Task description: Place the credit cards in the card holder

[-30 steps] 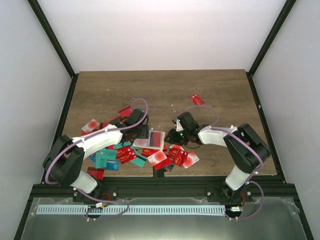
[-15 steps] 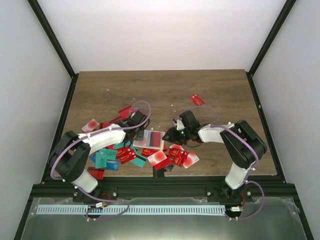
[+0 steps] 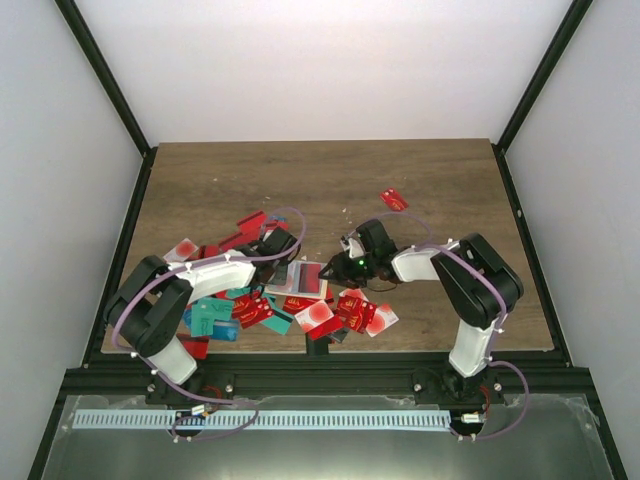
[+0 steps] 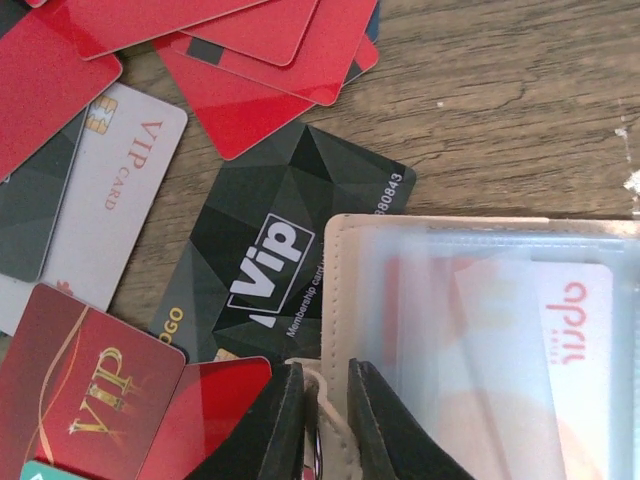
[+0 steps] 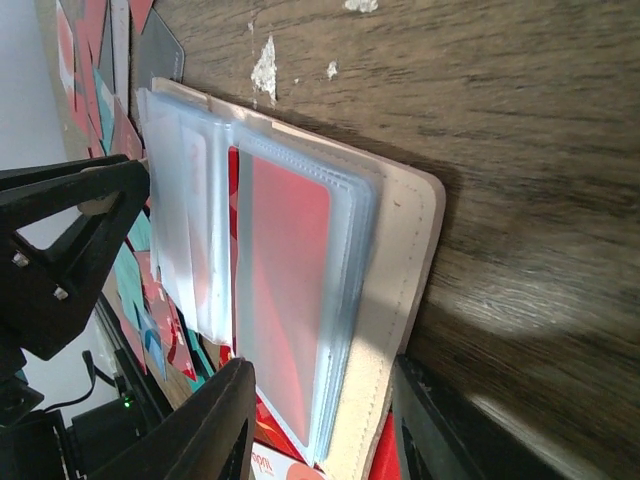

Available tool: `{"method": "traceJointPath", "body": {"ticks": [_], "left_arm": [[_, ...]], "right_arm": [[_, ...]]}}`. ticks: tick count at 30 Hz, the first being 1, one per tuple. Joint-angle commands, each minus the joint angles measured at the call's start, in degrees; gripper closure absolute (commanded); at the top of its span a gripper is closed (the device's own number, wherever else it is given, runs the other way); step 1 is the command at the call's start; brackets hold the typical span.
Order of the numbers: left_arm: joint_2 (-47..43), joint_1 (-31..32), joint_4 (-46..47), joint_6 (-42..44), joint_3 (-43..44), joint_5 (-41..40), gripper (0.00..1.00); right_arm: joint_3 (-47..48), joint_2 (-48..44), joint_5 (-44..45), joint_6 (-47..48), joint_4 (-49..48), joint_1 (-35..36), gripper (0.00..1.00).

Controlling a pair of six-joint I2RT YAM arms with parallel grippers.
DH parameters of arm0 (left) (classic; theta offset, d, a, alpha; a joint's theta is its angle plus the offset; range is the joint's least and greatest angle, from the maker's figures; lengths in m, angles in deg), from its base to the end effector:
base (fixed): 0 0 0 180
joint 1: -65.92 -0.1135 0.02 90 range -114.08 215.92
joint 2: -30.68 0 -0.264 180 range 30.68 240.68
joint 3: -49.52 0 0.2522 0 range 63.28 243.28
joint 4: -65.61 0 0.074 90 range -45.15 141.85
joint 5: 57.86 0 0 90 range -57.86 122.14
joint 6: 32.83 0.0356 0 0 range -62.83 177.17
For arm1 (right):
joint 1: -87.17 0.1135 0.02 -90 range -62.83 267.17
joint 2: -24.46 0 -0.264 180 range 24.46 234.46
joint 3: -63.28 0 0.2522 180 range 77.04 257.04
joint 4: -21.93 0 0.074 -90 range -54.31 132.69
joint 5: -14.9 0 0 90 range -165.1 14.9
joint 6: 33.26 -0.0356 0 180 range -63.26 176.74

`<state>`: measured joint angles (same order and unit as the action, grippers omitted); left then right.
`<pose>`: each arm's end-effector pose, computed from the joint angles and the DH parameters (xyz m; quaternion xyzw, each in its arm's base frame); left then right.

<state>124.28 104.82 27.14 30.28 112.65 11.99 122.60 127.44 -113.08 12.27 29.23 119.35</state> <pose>0.2354 -0.1742 0.1488 0.0695 0.9660 0.0467 0.2445 0.2643 0.1922 0.1174 -0.0127 0.8977 0.4365 0.0577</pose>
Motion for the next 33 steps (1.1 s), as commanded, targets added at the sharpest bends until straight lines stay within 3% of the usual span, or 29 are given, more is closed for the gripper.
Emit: {"method": "traceJointPath", "body": {"ticks": [1,7,33], "left_arm": [[1.1,0.0,2.5,-0.2,-1.1,1.4,0.87],[1.0,0.1,4.3,-0.5,-2.4,4.1,0.96],[0.3,0.0,10.3,-3.6,-3.7,16.3,0.96]], "right_arm": [[1.6,1.4,-2.0,-1.0,-1.7,-0.5,0.60],[1.6,0.9,-4.0,-1.6,-3.4,-0.8,0.61],[-0.2,-2.9,-9.4,-4.2,-12.9,-0.5,0.64]]}}
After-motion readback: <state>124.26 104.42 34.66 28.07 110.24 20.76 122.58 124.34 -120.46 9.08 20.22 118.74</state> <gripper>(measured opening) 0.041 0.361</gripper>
